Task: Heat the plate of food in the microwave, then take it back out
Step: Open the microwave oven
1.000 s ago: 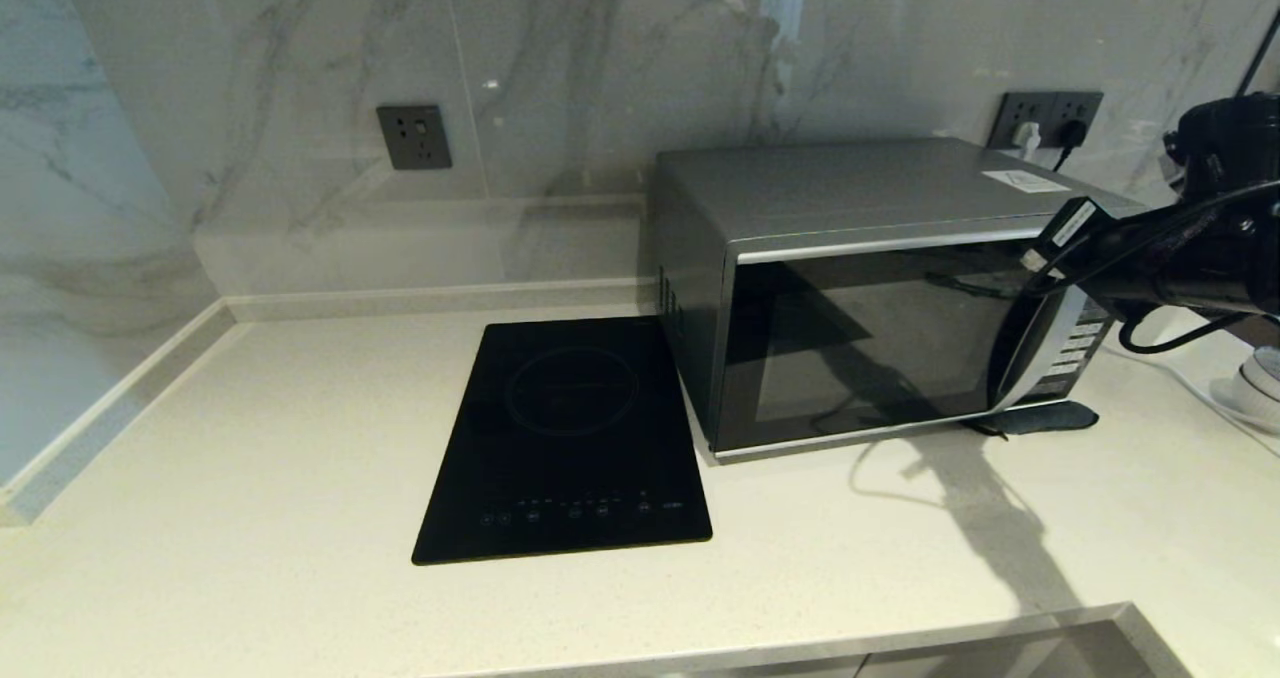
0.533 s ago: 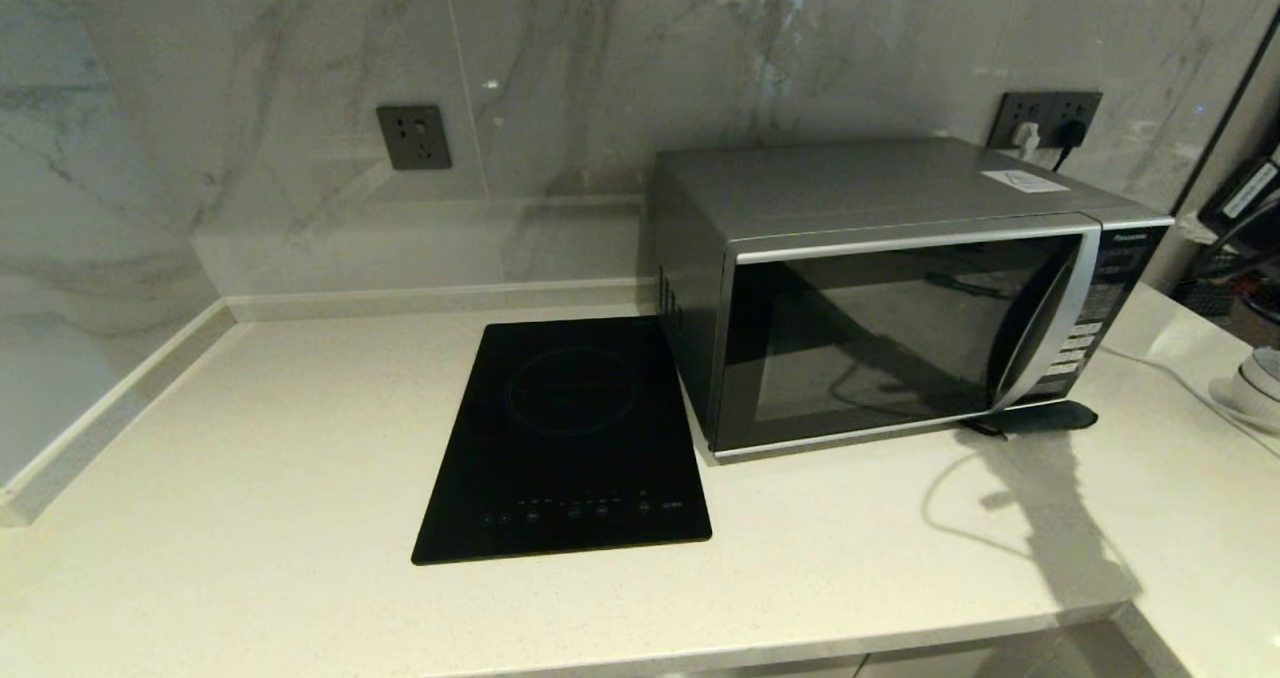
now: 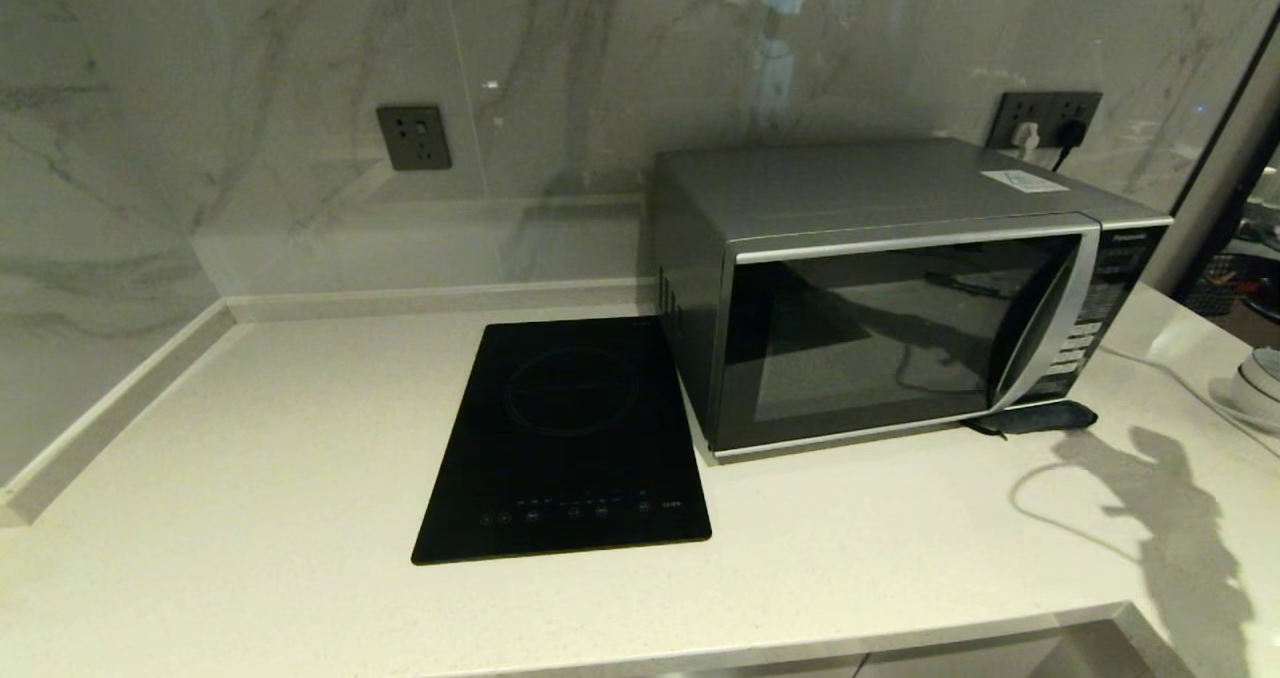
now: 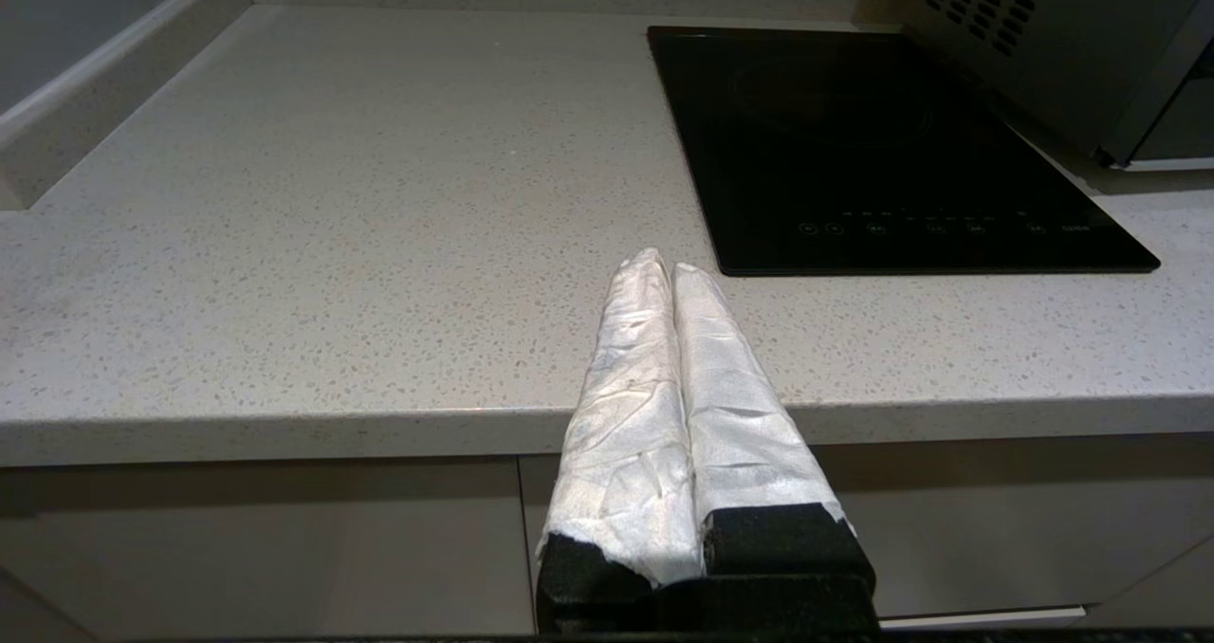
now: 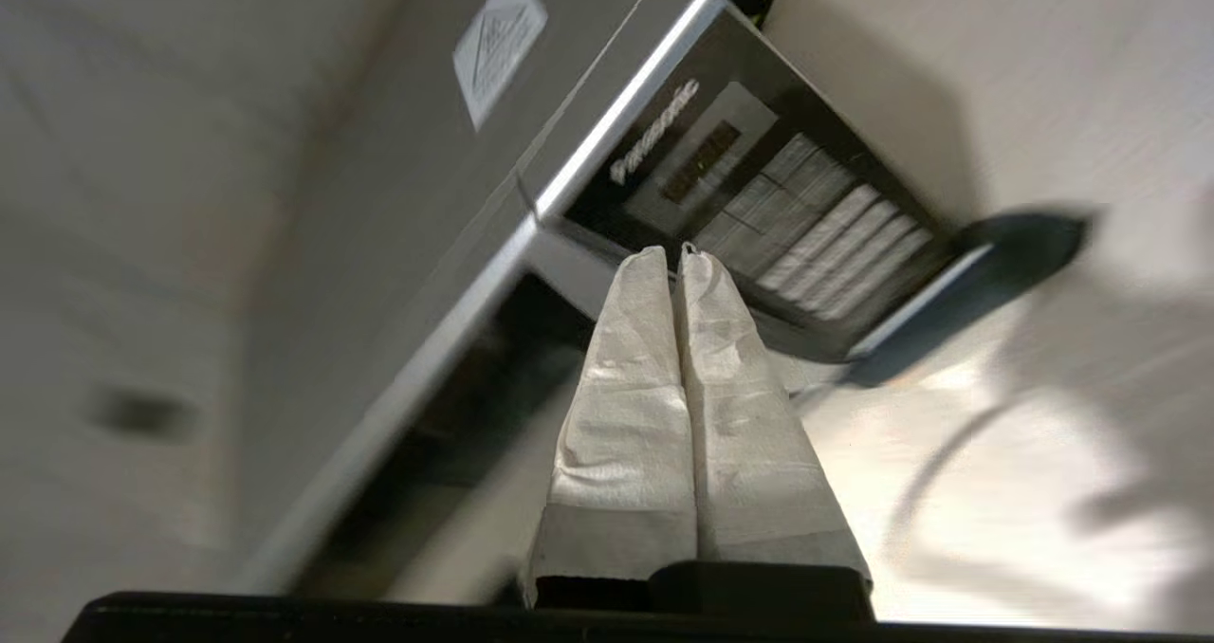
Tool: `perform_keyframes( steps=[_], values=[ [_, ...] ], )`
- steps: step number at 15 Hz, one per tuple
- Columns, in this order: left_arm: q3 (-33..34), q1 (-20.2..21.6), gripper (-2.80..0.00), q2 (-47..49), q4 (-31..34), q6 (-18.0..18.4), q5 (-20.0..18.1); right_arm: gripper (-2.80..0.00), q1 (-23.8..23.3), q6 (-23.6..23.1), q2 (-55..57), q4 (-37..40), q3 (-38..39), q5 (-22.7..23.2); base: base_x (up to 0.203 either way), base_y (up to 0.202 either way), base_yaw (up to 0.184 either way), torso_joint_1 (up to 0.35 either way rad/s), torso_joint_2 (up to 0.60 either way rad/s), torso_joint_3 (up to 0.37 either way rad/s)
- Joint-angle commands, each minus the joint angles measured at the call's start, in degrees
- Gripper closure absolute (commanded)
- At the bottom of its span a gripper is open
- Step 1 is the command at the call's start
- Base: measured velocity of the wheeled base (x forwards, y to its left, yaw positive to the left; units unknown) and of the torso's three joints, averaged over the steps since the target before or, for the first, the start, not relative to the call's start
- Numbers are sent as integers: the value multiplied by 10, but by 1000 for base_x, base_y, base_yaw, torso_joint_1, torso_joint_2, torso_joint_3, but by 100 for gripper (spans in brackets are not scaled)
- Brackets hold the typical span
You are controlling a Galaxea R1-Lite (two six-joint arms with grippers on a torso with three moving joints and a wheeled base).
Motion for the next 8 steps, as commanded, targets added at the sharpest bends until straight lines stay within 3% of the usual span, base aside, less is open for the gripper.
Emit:
perform_keyframes(
  steps=[1, 3, 5, 6, 7, 8],
  values=[
    [0, 0, 0, 0, 0, 0, 0, 0, -5, 134, 76, 15, -48, 8, 0, 0, 0, 0, 0, 0],
    [0, 0, 0, 0, 0, 0, 0, 0, -5, 192, 127, 29, -73, 15, 0, 0, 0, 0, 0, 0],
    [0, 0, 0, 0, 0, 0, 0, 0, -6, 215, 187, 31, -89, 24, 0, 0, 0, 0, 0, 0],
    [0, 0, 0, 0, 0, 0, 0, 0, -10, 218, 214, 30, -98, 40, 0, 0, 0, 0, 0, 0],
    [0, 0, 0, 0, 0, 0, 0, 0, -20, 210, 237, 24, -106, 85, 0, 0, 0, 0, 0, 0],
    [0, 0, 0, 0, 0, 0, 0, 0, -28, 165, 255, 14, -109, 120, 0, 0, 0, 0, 0, 0]
  ],
)
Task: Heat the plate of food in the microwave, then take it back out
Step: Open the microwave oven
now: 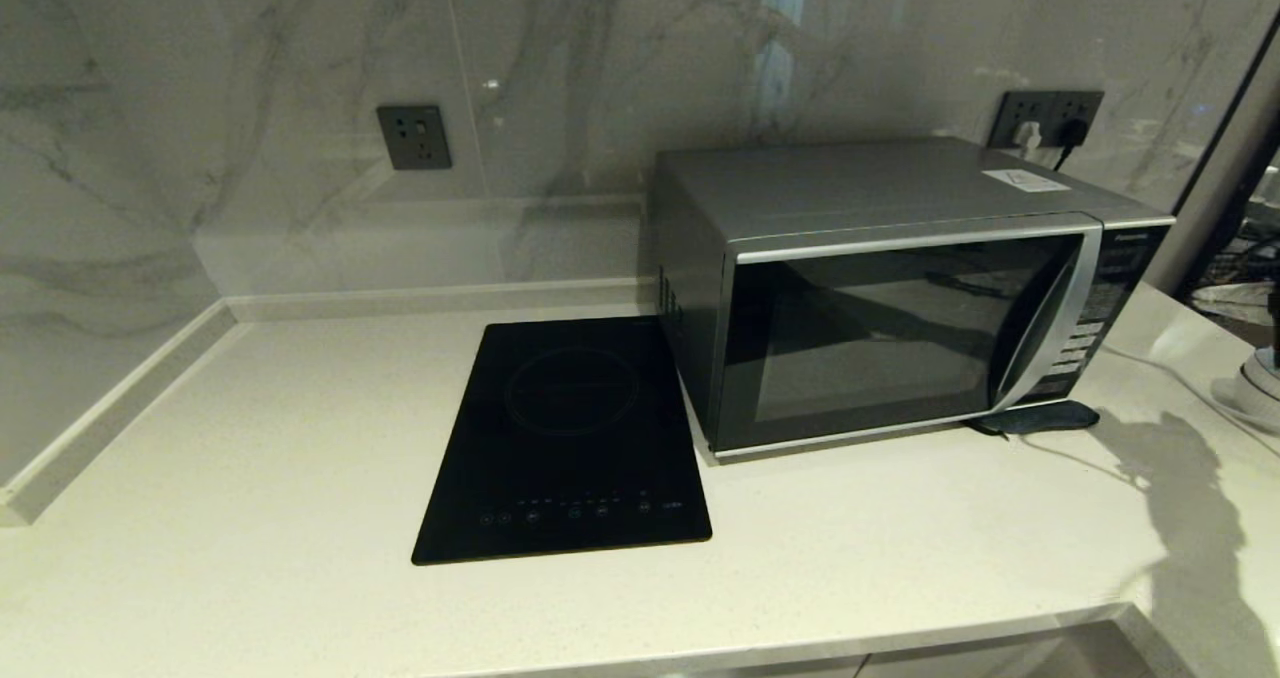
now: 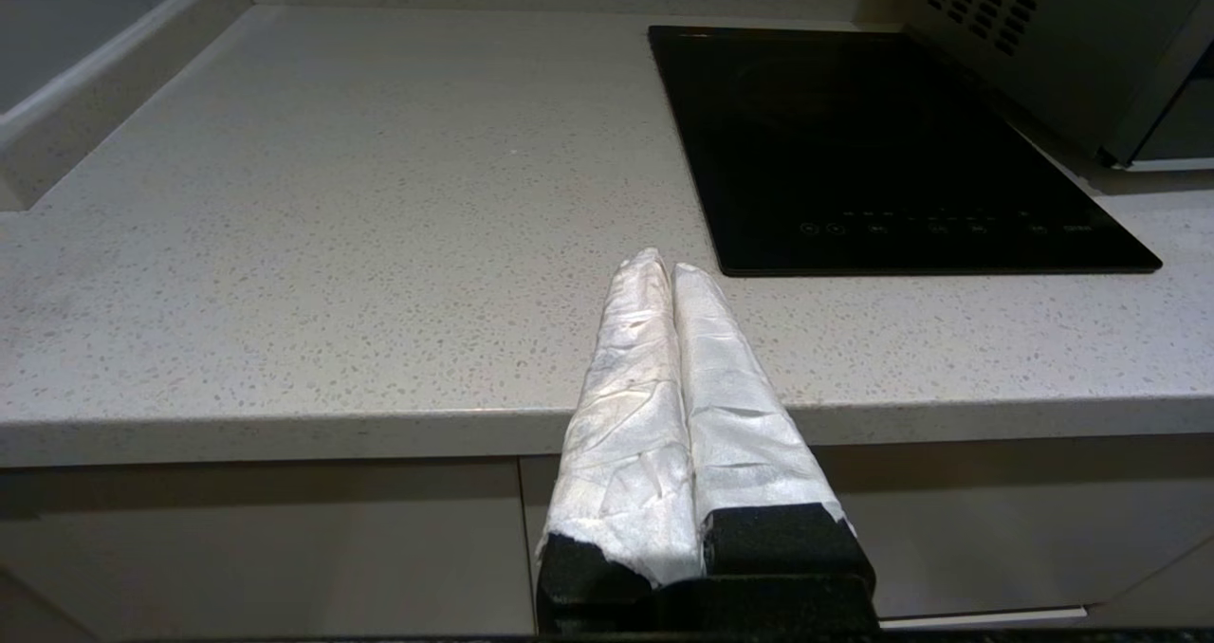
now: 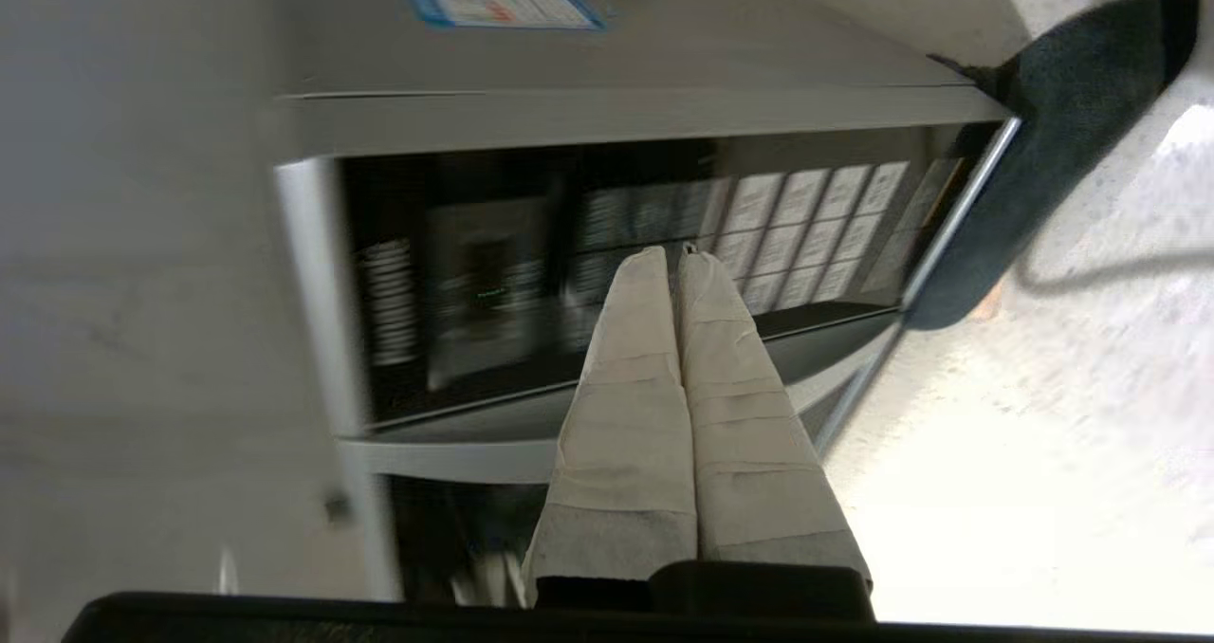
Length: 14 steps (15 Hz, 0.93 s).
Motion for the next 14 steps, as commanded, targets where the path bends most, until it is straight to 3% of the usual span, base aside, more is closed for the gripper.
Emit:
perform_keyframes(
  steps=[1, 2, 4, 7, 9, 11, 14],
  values=[
    [0, 0, 0, 0, 0, 0, 0, 0, -15, -103, 78, -14, -10, 52, 0, 0, 0, 0, 0, 0],
    [0, 0, 0, 0, 0, 0, 0, 0, -17, -168, 99, -19, -11, 49, 0, 0, 0, 0, 0, 0],
    [0, 0, 0, 0, 0, 0, 0, 0, -17, -252, 140, -26, -11, 9, 0, 0, 0, 0, 0, 0],
    [0, 0, 0, 0, 0, 0, 0, 0, -6, -283, 161, -126, 12, -8, 0, 0, 0, 0, 0, 0],
    [0, 0, 0, 0, 0, 0, 0, 0, 20, -298, 166, -193, 27, -62, 0, 0, 0, 0, 0, 0],
    [0, 0, 0, 0, 0, 0, 0, 0, 38, -261, 167, -233, 29, -102, 0, 0, 0, 0, 0, 0],
    [0, 0, 0, 0, 0, 0, 0, 0, 47, -139, 162, -271, 29, -107, 0, 0, 0, 0, 0, 0]
  ],
)
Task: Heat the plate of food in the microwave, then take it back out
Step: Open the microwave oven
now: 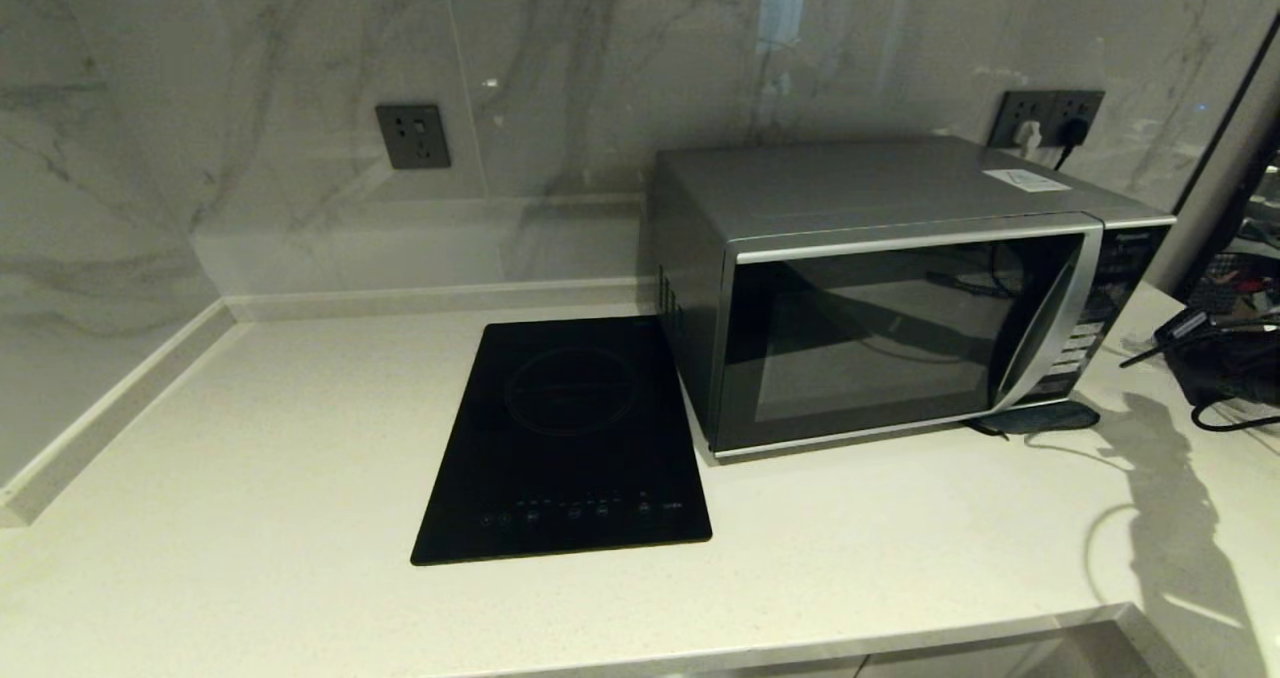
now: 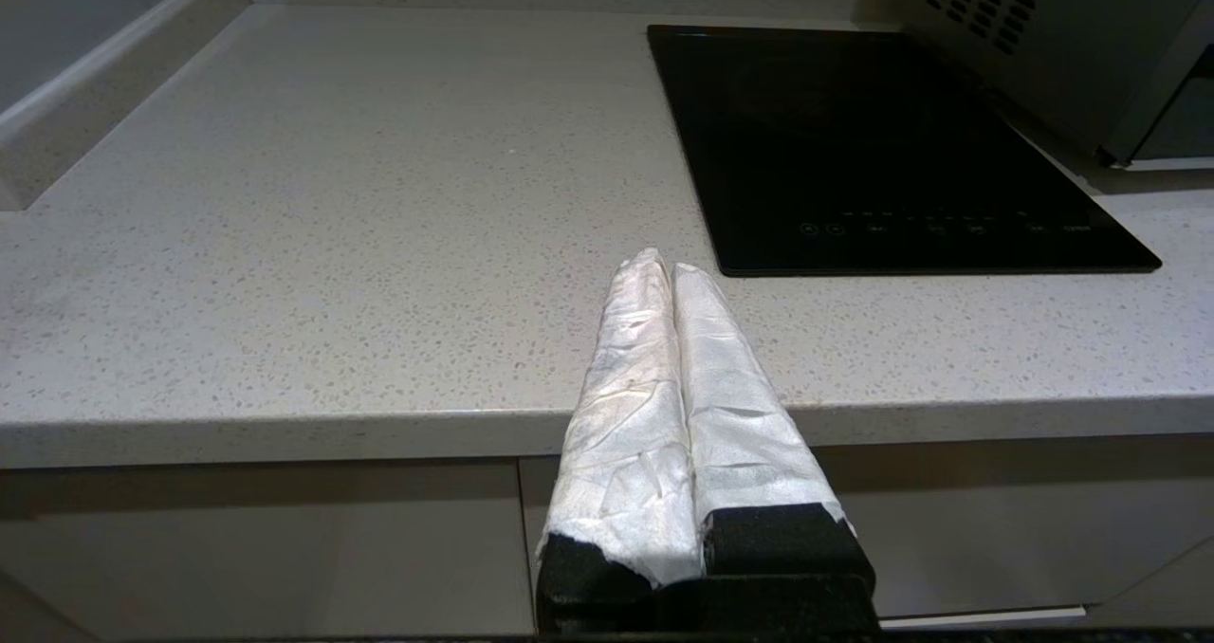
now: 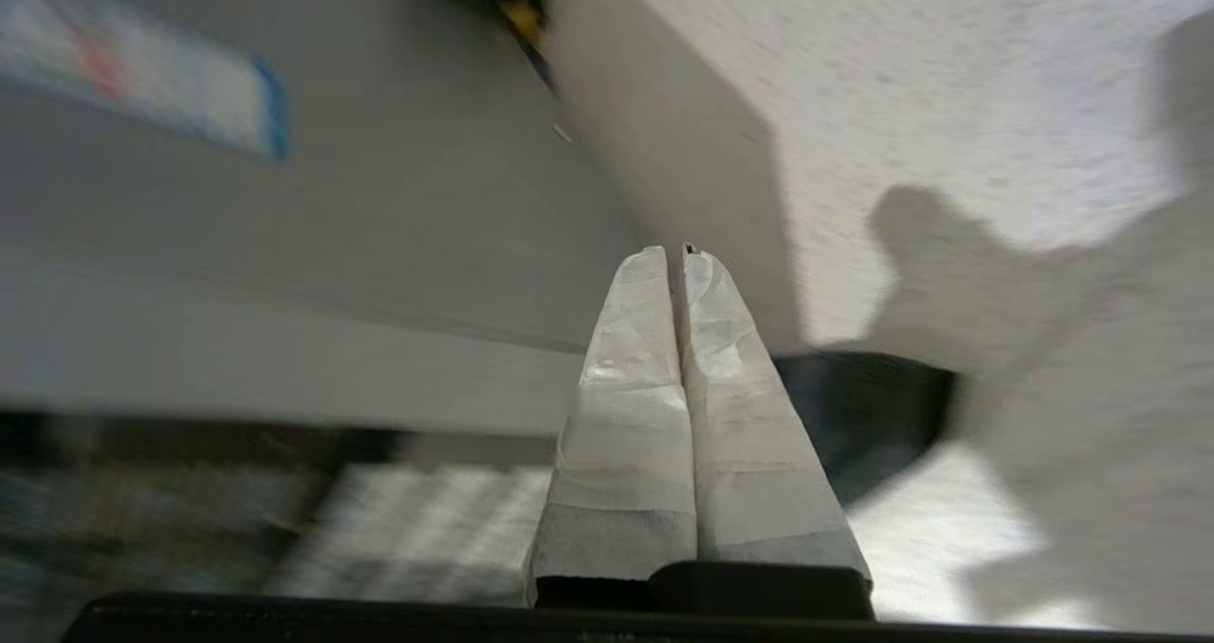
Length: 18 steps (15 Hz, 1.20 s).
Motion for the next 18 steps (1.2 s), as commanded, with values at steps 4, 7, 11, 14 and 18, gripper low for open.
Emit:
perform_keyframes(
  steps=[4, 7, 11, 14, 18],
  values=[
    [0, 0, 0, 0, 0, 0, 0, 0, 3, 98, -19, -10, 1, 16, 0, 0, 0, 0, 0, 0],
    [0, 0, 0, 0, 0, 0, 0, 0, -1, 99, -26, -10, 13, 48, 0, 0, 0, 0, 0, 0],
    [0, 0, 0, 0, 0, 0, 0, 0, -29, 100, -12, -10, 6, 170, 0, 0, 0, 0, 0, 0],
    [0, 0, 0, 0, 0, 0, 0, 0, -34, 100, 17, -10, -8, 198, 0, 0, 0, 0, 0, 0],
    [0, 0, 0, 0, 0, 0, 0, 0, -33, 82, 58, -8, -1, 223, 0, 0, 0, 0, 0, 0]
  ],
)
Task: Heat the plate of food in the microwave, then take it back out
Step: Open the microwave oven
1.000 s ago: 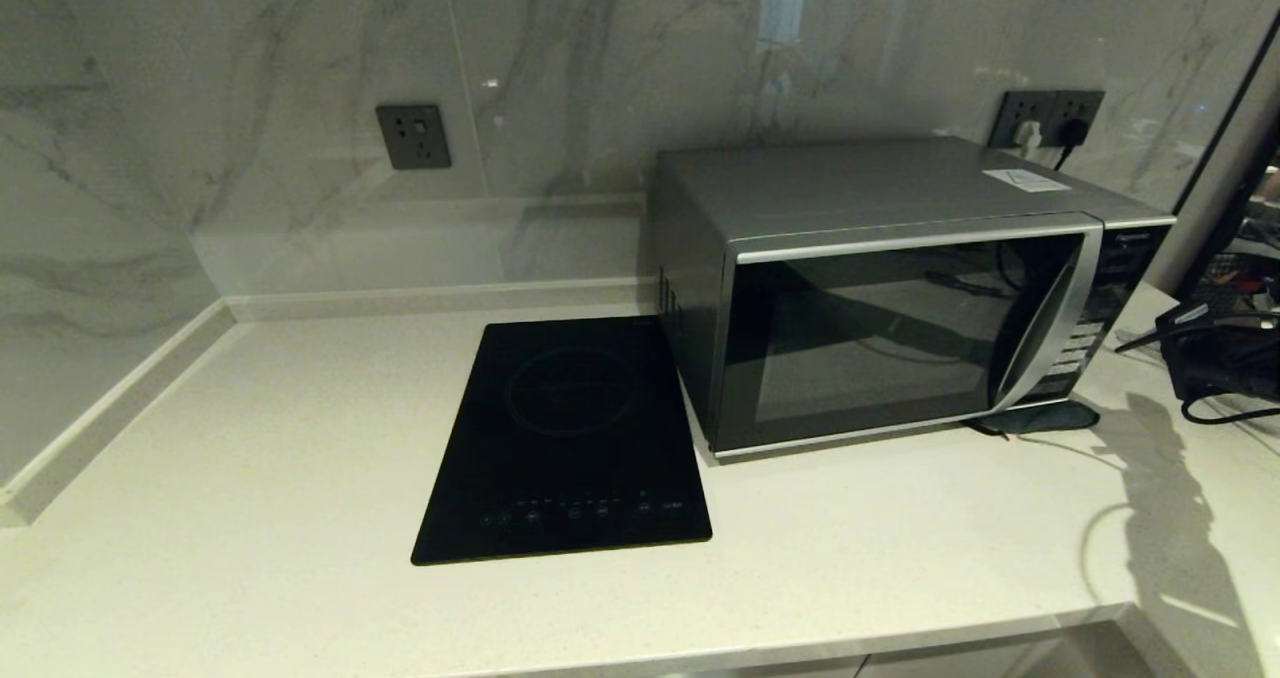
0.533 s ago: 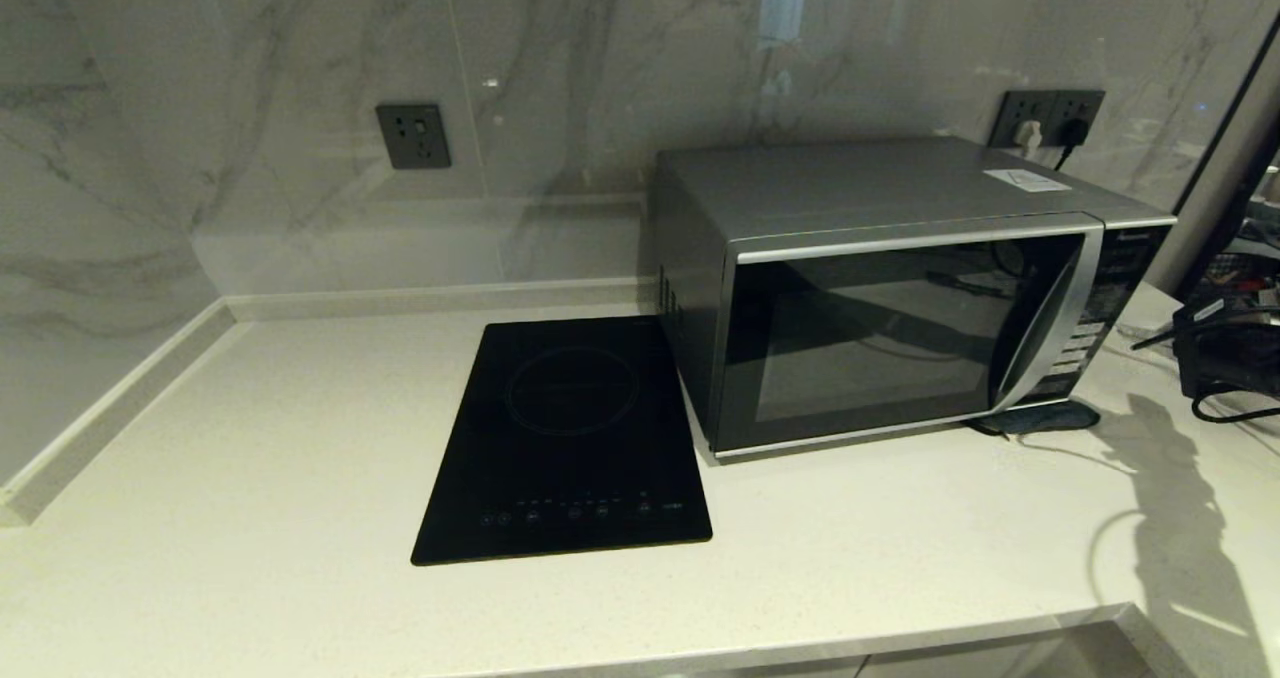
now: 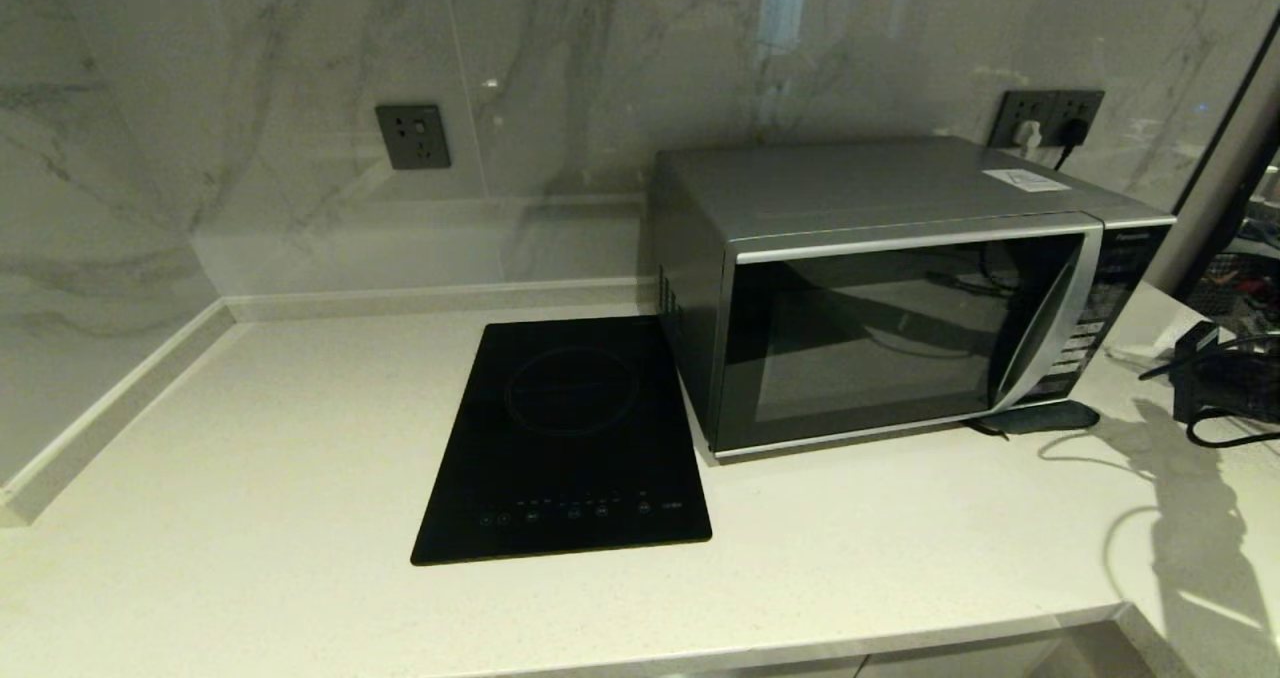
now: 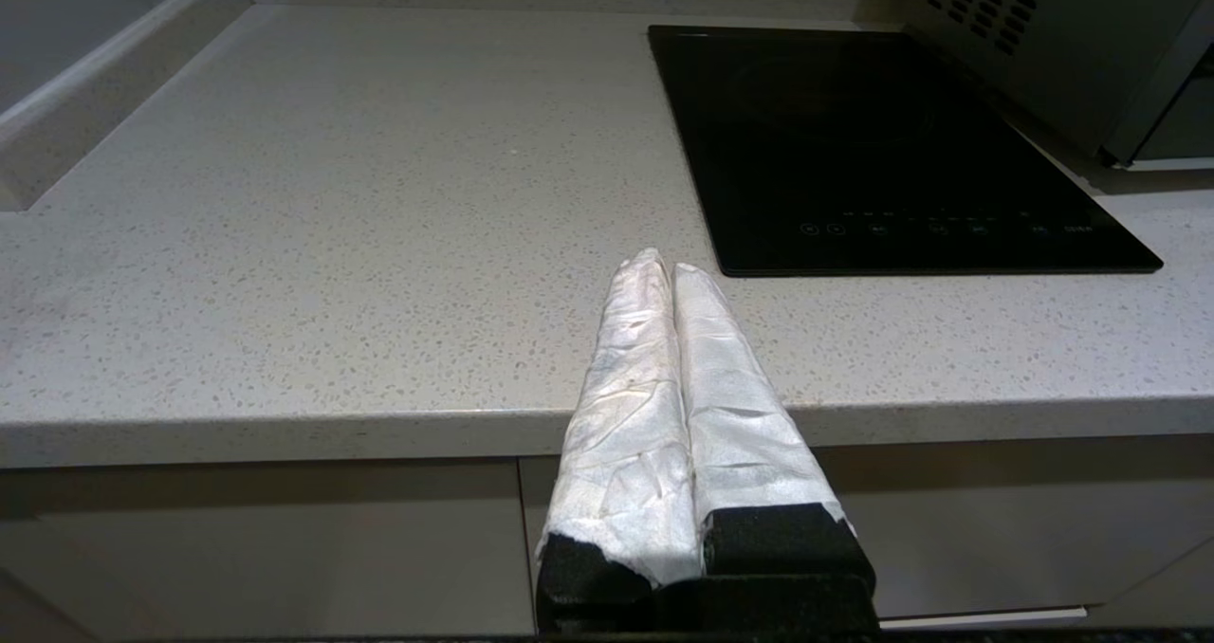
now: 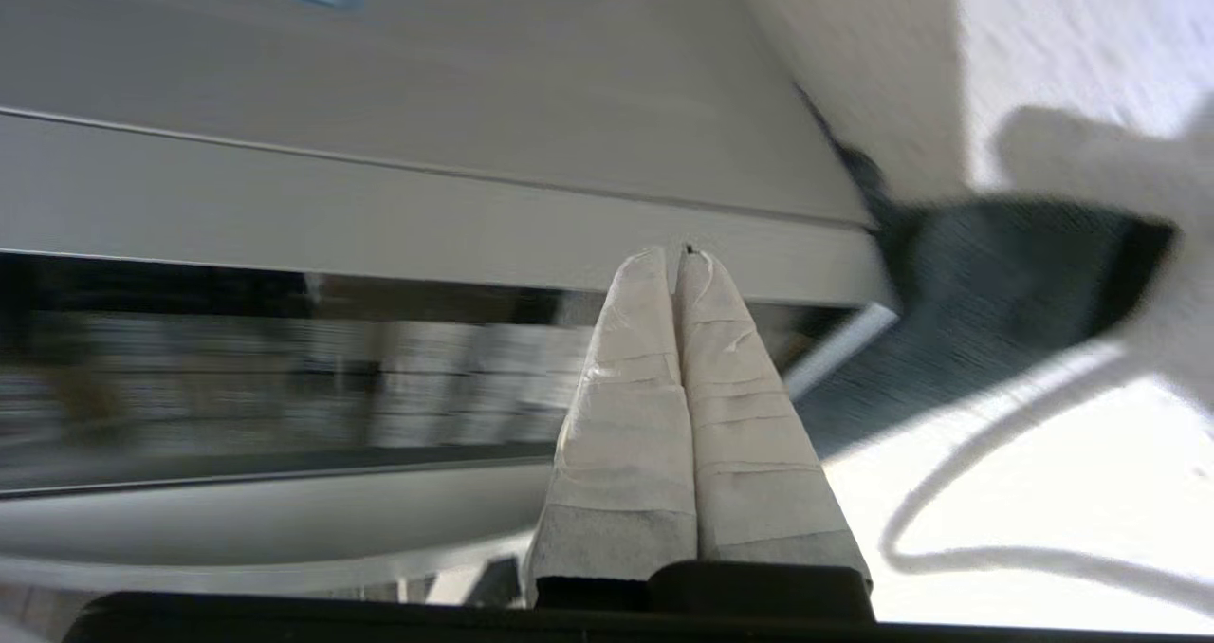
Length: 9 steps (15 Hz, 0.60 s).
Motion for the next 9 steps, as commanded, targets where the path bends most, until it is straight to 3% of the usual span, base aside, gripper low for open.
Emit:
perform_keyframes(
  steps=[1, 6, 9],
  values=[
    [0, 0, 0, 0, 0, 0, 0, 0, 0, -8, 30, 1, 6, 5, 0, 0, 0, 0, 0, 0],
    [0, 0, 0, 0, 0, 0, 0, 0, 0, -99, 30, 59, 37, 28, 0, 0, 0, 0, 0, 0],
    [0, 0, 0, 0, 0, 0, 0, 0, 2, -122, 30, 87, 37, 55, 0, 0, 0, 0, 0, 0]
  ],
)
